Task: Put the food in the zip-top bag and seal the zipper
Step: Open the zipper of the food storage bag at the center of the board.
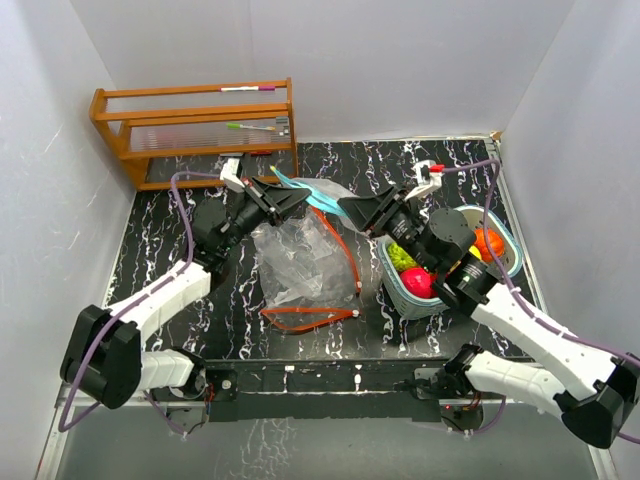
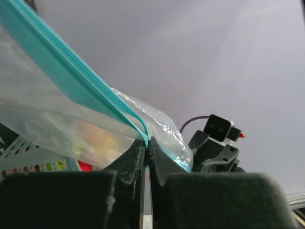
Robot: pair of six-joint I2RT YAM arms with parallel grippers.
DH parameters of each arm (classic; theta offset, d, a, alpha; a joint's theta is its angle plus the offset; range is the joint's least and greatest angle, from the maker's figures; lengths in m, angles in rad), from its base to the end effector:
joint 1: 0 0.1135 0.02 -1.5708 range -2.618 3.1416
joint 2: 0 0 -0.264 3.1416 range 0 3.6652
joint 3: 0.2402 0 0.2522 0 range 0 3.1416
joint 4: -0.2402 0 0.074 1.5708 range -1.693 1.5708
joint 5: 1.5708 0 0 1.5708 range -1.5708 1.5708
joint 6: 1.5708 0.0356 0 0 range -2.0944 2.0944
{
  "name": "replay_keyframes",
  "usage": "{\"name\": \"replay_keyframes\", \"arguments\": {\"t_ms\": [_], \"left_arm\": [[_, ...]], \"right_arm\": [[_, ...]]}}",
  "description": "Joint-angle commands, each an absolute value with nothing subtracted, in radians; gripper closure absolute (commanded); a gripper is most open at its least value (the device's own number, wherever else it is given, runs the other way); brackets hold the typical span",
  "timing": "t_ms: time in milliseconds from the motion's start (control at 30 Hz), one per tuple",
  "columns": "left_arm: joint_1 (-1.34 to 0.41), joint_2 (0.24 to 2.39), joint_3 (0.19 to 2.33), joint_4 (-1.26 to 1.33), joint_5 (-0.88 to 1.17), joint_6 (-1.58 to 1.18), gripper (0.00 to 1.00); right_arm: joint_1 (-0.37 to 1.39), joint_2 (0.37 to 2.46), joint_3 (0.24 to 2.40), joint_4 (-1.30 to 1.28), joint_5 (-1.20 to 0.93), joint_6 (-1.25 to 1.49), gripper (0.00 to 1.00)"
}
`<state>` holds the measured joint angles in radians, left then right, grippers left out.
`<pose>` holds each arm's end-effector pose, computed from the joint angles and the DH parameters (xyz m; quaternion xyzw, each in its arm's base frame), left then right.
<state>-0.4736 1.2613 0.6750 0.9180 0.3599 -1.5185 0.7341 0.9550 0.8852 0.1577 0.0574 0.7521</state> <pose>0.2420 -0.1381 0.3144 -0.1588 0.5678 -0.7288 0.3482 0.1685 0.1493 0.3814 0.0272 0.6749 0.4845 0.5560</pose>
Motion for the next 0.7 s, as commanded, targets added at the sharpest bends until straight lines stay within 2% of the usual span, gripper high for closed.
{"name": "replay_keyframes", "arguments": {"t_ms": [0, 100, 167, 333, 500, 667], "left_arm": [[-0.476, 1.193, 0.825, 0.493, 0.479, -1.073, 1.00], [-0.476, 1.193, 0.918, 0.206, 0.465, -0.813, 1.00], [-0.474, 1.203, 0.953, 0.108, 0.478, -0.703, 1.00], [-0.475, 1.273, 1.033, -0.029, 0.563, -0.499, 1.00], [-0.475, 1.320, 1.095, -0.057, 0.631, -0.387, 1.00], [-0.476, 1.346, 1.281, -0.206, 0.561, -0.269, 1.00]], "right_arm": [[0.742, 0.885, 0.897, -0.066, 0.119, 0.682, 0.63], [0.741, 0.843, 0.910, -0.203, 0.154, 0.632, 0.41], [0.741, 0.827, 0.926, -0.270, 0.162, 0.598, 0.34], [0.742, 0.867, 1.015, -0.413, 0.166, 0.499, 0.33], [0.742, 0.950, 1.121, -0.496, 0.152, 0.404, 0.33], [0.741, 1.044, 1.200, -0.448, 0.078, 0.362, 0.37]]}}
